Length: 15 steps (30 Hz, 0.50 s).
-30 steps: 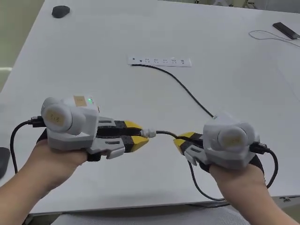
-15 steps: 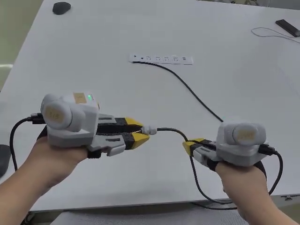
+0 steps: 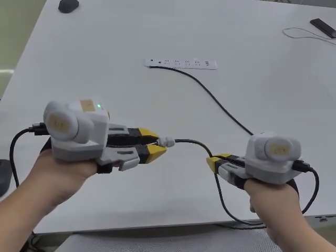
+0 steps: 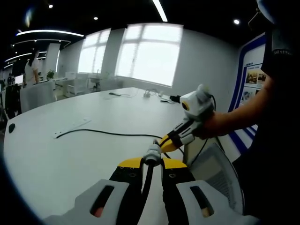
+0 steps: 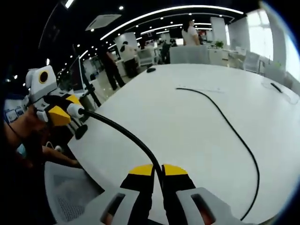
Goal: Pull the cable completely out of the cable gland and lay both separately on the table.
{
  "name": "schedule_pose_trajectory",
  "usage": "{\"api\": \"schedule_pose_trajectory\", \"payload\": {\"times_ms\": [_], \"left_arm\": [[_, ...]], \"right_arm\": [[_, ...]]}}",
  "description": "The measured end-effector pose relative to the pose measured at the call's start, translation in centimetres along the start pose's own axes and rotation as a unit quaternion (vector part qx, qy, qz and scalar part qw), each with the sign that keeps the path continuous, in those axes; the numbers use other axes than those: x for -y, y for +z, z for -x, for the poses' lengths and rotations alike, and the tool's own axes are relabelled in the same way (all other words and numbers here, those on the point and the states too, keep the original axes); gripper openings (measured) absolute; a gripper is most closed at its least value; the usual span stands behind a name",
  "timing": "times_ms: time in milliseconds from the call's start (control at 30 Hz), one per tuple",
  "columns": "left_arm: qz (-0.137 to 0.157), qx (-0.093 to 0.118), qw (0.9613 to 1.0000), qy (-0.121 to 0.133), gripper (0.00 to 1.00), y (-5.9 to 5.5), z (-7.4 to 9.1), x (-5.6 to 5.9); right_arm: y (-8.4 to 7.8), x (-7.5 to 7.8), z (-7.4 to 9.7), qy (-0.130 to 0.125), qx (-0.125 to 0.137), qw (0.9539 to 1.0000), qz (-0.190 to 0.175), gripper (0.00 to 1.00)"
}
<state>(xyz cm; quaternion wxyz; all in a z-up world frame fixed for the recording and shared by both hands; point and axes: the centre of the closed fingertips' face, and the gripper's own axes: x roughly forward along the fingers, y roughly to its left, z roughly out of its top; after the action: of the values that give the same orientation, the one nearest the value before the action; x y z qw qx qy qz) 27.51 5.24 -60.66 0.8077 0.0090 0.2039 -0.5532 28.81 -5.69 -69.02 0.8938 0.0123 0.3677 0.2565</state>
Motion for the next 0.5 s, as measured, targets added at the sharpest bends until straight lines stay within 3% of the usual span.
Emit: {"api": "schedule_pose_trajectory", "payload": {"times_ms": [233,400,467,500], "left_arm": [[0.003,0.004,1.0,0.0,0.15,0.1,0.1,0.0],[0.004,0.001,1.0,0.0,0.14,0.0,0.1,0.0],[0.005,0.0,1.0,0.0,0.15,-0.1,0.2,0.0],[0.006,-0.001,1.0,0.0,0.15,-0.2,0.2,-0.1]], "right_arm": [[0.4,-0.7,0.4,0.009,0.003,0.9988,0.047,0.02],[1.6,-1.8,1.0,0.021,0.015,0.9962,0.083,0.14],[2.8,-2.7,1.3,0.026,0.022,0.9912,0.128,0.19],[3.7,-3.7,1.5,0.034,0.034,0.9862,0.159,0.2]]}}
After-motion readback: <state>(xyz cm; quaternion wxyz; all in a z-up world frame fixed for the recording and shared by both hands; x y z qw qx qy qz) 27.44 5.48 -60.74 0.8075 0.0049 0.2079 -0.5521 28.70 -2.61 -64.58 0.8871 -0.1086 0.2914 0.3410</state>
